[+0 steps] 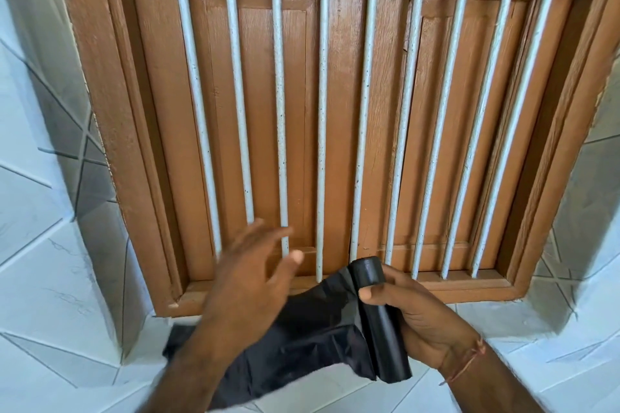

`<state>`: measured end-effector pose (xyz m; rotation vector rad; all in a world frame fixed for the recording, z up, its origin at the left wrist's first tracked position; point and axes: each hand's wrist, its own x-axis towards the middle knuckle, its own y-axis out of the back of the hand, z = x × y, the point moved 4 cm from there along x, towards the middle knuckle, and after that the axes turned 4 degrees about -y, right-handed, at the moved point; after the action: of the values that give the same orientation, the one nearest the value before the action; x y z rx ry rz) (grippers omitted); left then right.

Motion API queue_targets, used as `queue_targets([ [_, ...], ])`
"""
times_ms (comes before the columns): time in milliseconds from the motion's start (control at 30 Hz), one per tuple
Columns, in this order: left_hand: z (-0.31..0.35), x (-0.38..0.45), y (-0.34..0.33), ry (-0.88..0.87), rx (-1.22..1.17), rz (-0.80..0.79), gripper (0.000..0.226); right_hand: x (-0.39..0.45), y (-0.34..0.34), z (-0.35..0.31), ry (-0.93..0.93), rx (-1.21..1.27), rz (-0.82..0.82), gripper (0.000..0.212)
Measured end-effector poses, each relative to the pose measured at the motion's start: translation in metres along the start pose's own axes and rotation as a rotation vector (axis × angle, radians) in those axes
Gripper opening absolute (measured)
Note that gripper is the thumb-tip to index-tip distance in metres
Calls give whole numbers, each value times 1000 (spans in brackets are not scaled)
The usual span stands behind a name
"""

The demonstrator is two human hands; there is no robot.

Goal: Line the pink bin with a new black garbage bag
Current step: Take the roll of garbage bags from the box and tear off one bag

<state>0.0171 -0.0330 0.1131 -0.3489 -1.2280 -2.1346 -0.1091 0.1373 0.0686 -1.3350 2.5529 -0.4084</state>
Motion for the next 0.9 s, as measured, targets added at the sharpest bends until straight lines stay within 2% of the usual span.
queue_targets([
  [67,17,1,-25,46,-417,-330,43,-3,-7,-5,3,2,-91,47],
  [100,23,0,-37,68,-573,-457,41,-4,-7,-7,2,10,-117,50],
  [133,26,0,-46,75,-650,-511,43,-3,-5,-8,-3,26,-126,55],
  [200,21,0,-56,105,-691,-514,41,-2,3,-7,-23,58,-101,62],
  [300,10,4,-61,151,-750,-461,24,-1,15,2,-82,113,-30,56],
  [467,-1,14,-67,172,-539,-492,24,1,21,24,-205,144,28,38],
  [600,-13,24,-58,124,-402,-485,24,-1,33,33,-246,95,127,54],
  [733,-29,32,-38,44,-267,-461,22,-1,45,34,-225,82,193,55],
  [900,-53,30,-17,54,-251,-450,26,-2,62,32,-197,95,254,53],
])
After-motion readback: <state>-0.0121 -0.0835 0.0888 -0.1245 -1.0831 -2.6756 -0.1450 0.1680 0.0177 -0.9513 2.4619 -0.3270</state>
